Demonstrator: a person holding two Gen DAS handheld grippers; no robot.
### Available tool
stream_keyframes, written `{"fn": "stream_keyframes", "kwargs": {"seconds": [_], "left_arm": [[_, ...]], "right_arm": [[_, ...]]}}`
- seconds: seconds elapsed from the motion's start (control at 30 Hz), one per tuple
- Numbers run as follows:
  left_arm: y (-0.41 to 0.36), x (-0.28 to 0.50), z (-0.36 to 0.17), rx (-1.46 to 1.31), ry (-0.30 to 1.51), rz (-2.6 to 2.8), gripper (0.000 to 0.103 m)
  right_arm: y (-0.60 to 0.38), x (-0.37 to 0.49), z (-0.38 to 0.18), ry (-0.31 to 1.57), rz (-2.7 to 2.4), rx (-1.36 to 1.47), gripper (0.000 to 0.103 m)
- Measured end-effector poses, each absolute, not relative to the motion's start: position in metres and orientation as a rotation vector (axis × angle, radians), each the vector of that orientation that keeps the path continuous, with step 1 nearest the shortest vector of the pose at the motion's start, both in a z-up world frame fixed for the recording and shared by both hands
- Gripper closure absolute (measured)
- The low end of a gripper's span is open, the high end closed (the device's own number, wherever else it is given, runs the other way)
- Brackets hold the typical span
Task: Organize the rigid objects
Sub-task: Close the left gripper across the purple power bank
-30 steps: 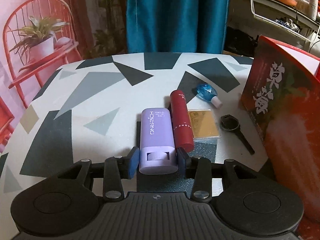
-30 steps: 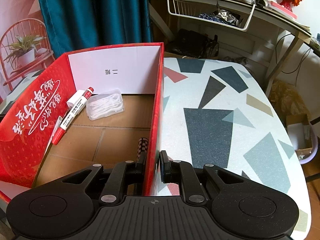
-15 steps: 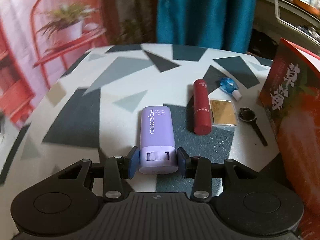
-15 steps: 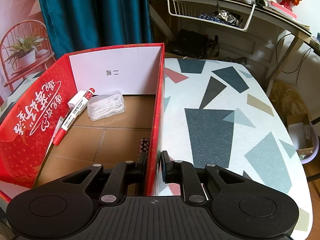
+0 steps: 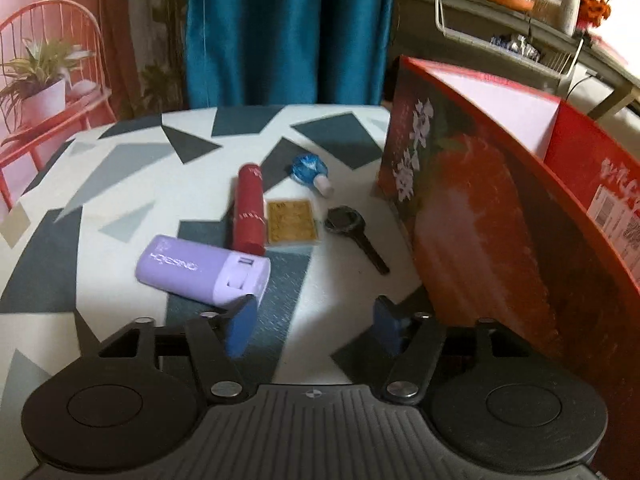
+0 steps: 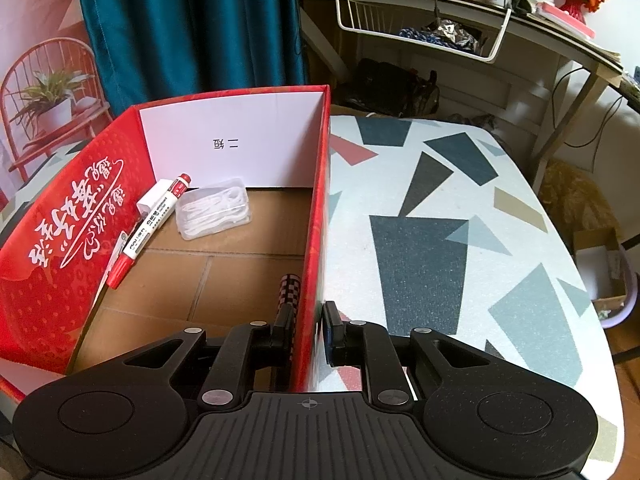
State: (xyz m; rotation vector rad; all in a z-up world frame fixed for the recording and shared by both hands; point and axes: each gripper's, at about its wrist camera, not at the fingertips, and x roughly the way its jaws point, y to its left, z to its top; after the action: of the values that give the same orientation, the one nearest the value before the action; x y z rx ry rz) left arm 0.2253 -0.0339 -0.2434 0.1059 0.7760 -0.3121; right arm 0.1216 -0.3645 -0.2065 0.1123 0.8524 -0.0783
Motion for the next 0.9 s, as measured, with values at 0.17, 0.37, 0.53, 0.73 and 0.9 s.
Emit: {"fn": "stream_keyframes", "kwargs": {"seconds": [0.17,0.37,0.53,0.73,0.9], "left_arm": [[-0.002,0.233,-0.231,0.12,0.67,-0.297,0.018],[0.023,0.25,-0.23,0.188,0.667,-0.335,0.007],[0.028,0.266,-0.235,0.182,0.681,-0.358,0.007],[0.017,0.276,-0.243,0.228,0.691,-0.423,0.005],[0.015,0.282,-0.251,0.236,0.721,-0.428,0.004]], "right_arm": [[-0.364,0.121,-0.207,0.85,-0.079,0.114,0.086],[-0.364,0.122,-0.207,0.852,-0.079,0.112,0.086],[-0.363,0.124,-0.207,0.859,-0.078,0.102,0.085],[-0.362,0.126,-0.207,0.866,-0.079,0.089,0.085],[-0.362,0.126,-0.208,0.869,-0.078,0.083,0.085]]}}
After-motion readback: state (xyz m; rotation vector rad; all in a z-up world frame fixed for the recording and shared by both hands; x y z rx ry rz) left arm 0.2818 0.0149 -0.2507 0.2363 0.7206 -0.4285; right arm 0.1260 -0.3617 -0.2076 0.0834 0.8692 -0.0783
